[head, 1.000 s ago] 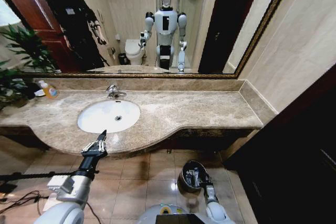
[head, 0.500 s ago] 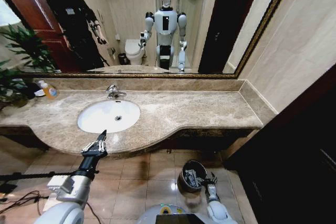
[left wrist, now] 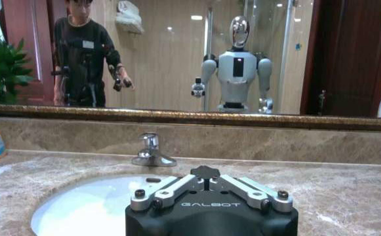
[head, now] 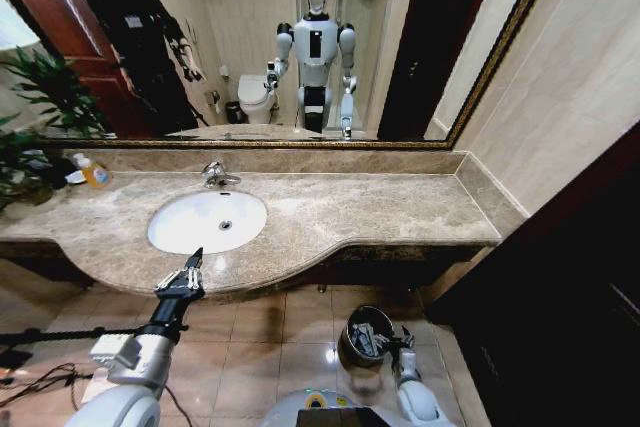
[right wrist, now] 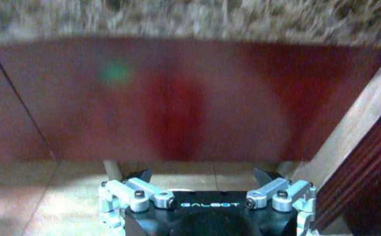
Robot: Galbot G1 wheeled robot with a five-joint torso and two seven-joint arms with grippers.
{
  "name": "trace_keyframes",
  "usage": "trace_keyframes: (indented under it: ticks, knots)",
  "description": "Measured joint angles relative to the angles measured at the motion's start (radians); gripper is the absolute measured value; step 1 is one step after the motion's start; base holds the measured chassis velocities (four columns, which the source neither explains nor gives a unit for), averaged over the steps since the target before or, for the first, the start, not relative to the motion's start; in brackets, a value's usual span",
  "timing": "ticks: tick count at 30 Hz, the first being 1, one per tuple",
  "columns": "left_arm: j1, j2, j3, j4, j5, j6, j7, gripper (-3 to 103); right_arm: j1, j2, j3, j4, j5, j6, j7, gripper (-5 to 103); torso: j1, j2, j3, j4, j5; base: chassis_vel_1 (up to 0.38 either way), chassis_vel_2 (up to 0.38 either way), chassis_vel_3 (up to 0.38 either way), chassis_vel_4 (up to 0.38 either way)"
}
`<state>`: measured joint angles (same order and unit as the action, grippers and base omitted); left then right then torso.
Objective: Pick up the trash from the sink and place it in the trash bin.
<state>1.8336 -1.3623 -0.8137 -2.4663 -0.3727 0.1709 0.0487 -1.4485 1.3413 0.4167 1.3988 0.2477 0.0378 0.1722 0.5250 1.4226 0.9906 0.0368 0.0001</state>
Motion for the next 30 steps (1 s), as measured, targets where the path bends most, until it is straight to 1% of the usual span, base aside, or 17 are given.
trace_keyframes:
  ticks: [1, 2, 3, 6, 7, 10, 12, 15, 16, 20, 21, 22, 24, 25, 26, 30]
  knots:
    - [0.000, 0.000, 0.000, 0.000, 0.000, 0.000, 0.000, 0, -0.005, -0.005, 0.004, 0.029, 0.013, -0.018, 0.002, 100, 0.000, 0.000, 0.000, -0.0001, 0.0000, 0.000, 0.000, 0.000, 0.000]
    - [0.000, 0.000, 0.000, 0.000, 0.000, 0.000, 0.000, 0, -0.013, -0.013, 0.016, 0.092, 0.041, -0.054, 0.008, 100, 0.000, 0.000, 0.000, 0.0000, 0.0000, 0.000, 0.000, 0.000, 0.000]
    - [0.000, 0.000, 0.000, 0.000, 0.000, 0.000, 0.000, 0, -0.013, -0.013, 0.016, 0.092, 0.041, -0.054, 0.008, 100, 0.000, 0.000, 0.000, 0.0000, 0.0000, 0.000, 0.000, 0.000, 0.000]
    - [0.000, 0.000, 0.000, 0.000, 0.000, 0.000, 0.000, 0, -0.024, -0.022, 0.067, 0.239, 0.080, -0.110, 0.010, 100, 0.000, 0.000, 0.000, 0.0000, 0.0000, 0.000, 0.000, 0.000, 0.000]
    - [0.000, 0.000, 0.000, 0.000, 0.000, 0.000, 0.000, 0, -0.024, -0.022, 0.067, 0.239, 0.080, -0.110, 0.010, 100, 0.000, 0.000, 0.000, 0.0000, 0.0000, 0.000, 0.000, 0.000, 0.000]
    - [0.000, 0.000, 0.000, 0.000, 0.000, 0.000, 0.000, 0, -0.026, -0.028, 0.118, 0.349, 0.092, -0.123, 0.001, 100, 0.000, 0.000, 0.000, 0.0000, 0.0000, 0.000, 0.000, 0.000, 0.000]
    - [0.000, 0.000, 0.000, 0.000, 0.000, 0.000, 0.000, 0, -0.027, -0.028, 0.135, 0.381, 0.094, -0.123, -0.003, 100, 0.000, 0.000, 0.000, 0.0000, 0.0000, 0.000, 0.000, 0.000, 0.000]
    - [0.000, 0.000, 0.000, 0.000, 0.000, 0.000, 0.000, 0, -0.033, -0.025, 0.190, 0.490, 0.113, -0.120, -0.016, 100, 0.000, 0.000, 0.000, 0.0000, -0.0001, 0.000, 0.000, 0.000, 0.000]
    - [0.000, 0.000, 0.000, 0.000, 0.000, 0.000, 0.000, 0, -0.033, -0.025, 0.190, 0.490, 0.113, -0.120, -0.016, 100, 0.000, 0.000, 0.000, 0.0000, -0.0001, 0.000, 0.000, 0.000, 0.000]
    - [0.000, 0.000, 0.000, 0.000, 0.000, 0.000, 0.000, 0, -0.047, -0.028, 0.259, 0.607, 0.126, -0.117, -0.043, 100, 0.000, 0.000, 0.000, 0.0000, 0.0000, 0.000, 0.000, 0.000, 0.000]
    - [0.000, 0.000, 0.000, 0.000, 0.000, 0.000, 0.000, 0, -0.047, -0.028, 0.259, 0.607, 0.126, -0.117, -0.043, 100, 0.000, 0.000, 0.000, 0.0000, 0.0000, 0.000, 0.000, 0.000, 0.000]
    - [0.000, 0.000, 0.000, 0.000, 0.000, 0.000, 0.000, 0, -0.054, -0.031, 0.276, 0.629, 0.130, -0.117, -0.057, 100, 0.000, 0.000, 0.000, 0.0000, -0.0001, 0.000, 0.000, 0.000, 0.000]
    - [0.000, 0.000, 0.000, 0.000, 0.000, 0.000, 0.000, 0, -0.096, -0.048, 0.348, 0.698, 0.174, -0.105, -0.139, 100, 0.000, 0.000, 0.000, 0.0000, 0.0000, 0.000, 0.000, 0.000, 0.000]
    - [0.000, 0.000, 0.000, 0.000, 0.000, 0.000, 0.000, 0, -0.108, -0.053, 0.367, 0.710, 0.190, -0.101, -0.163, 100, 0.000, 0.000, 0.000, 0.0000, 0.0000, 0.000, 0.000, 0.000, 0.000]
    - [0.000, 0.000, 0.000, 0.000, 0.000, 0.000, 0.000, 0, -0.108, -0.053, 0.367, 0.710, 0.190, -0.101, -0.163, 100, 0.000, 0.000, 0.000, 0.0000, 0.0000, 0.000, 0.000, 0.000, 0.000]
    - [0.000, 0.000, 0.000, 0.000, 0.000, 0.000, 0.000, 0, -0.177, -0.075, 0.467, 0.735, 0.265, -0.065, -0.269, 100, 0.000, 0.000, 0.000, 0.0000, -0.0001, 0.000, 0.000, 0.000, 0.000]
